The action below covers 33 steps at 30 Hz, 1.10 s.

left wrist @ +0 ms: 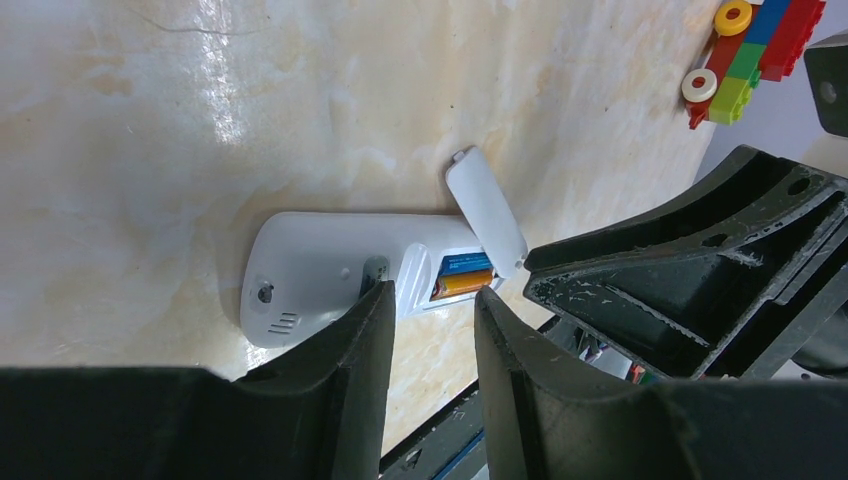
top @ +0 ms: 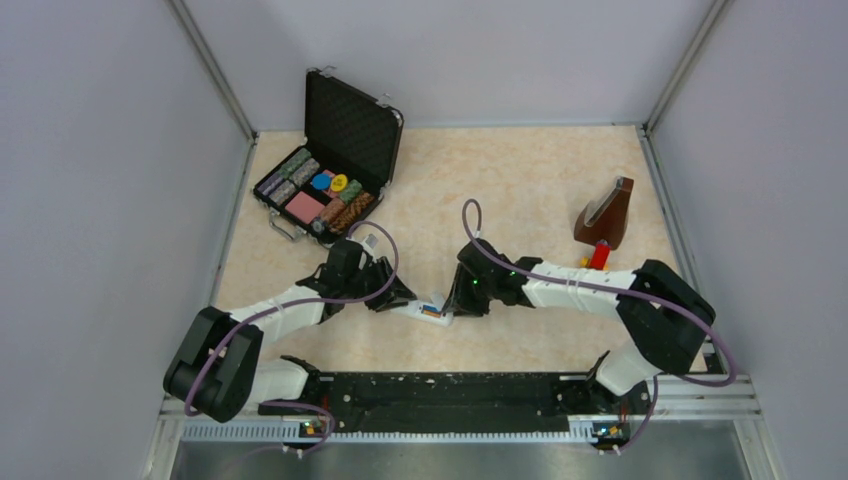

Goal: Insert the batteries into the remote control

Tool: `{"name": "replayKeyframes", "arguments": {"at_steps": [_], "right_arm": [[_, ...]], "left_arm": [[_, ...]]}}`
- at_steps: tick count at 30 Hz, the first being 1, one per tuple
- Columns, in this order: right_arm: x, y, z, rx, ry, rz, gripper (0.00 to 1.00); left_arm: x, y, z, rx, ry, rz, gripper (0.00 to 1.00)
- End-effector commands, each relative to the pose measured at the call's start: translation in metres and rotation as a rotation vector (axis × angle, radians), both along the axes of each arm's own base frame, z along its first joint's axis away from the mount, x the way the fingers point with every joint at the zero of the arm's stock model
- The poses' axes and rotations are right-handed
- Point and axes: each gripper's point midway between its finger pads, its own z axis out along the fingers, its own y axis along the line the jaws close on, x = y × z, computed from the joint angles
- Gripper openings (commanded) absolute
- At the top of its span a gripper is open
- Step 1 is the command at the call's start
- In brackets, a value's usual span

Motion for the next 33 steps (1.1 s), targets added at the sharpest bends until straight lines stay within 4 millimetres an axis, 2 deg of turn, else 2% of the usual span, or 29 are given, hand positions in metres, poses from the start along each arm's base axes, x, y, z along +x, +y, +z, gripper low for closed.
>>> {"name": "replayKeyframes", "arguments": {"at_steps": [1,4,6,9,11,16,22,33], "right_arm": [[0.01,0.008,0.016,-0.013,-0.081,0.061,0.33],[0.017,0.007,0.027,-0.028,-0.138,0.089,0.38],[0.02,0.009,0.03,-0.049,-0.159,0.136,0.46],[0.024,0.013,0.026,-0.094,-0.183,0.223,0.56],[0.028,0.013,0.022,-0.127,-0.207,0.27,0.58],[0.035,0.019,0.015,-0.172,-0.263,0.41,0.59],[0.027,0.027,0.007,-0.158,-0.227,0.509,0.58],[0.016,0.032,0.005,-0.117,-0.199,0.59,0.45]], "left_arm": [[0.004,0.0,0.007,-0.001,-0.044,-0.003,0.4],[0.006,0.001,0.01,0.011,-0.055,-0.002,0.4],[0.007,0.002,0.011,0.02,-0.063,0.002,0.4],[0.008,0.003,0.014,0.025,-0.075,0.005,0.4],[0.011,0.003,0.017,0.027,-0.086,0.008,0.4],[0.008,0.006,0.017,0.043,-0.07,0.009,0.4],[0.012,0.009,0.023,0.064,-0.088,0.023,0.4],[0.017,0.012,0.029,0.071,-0.102,0.033,0.4]]}}
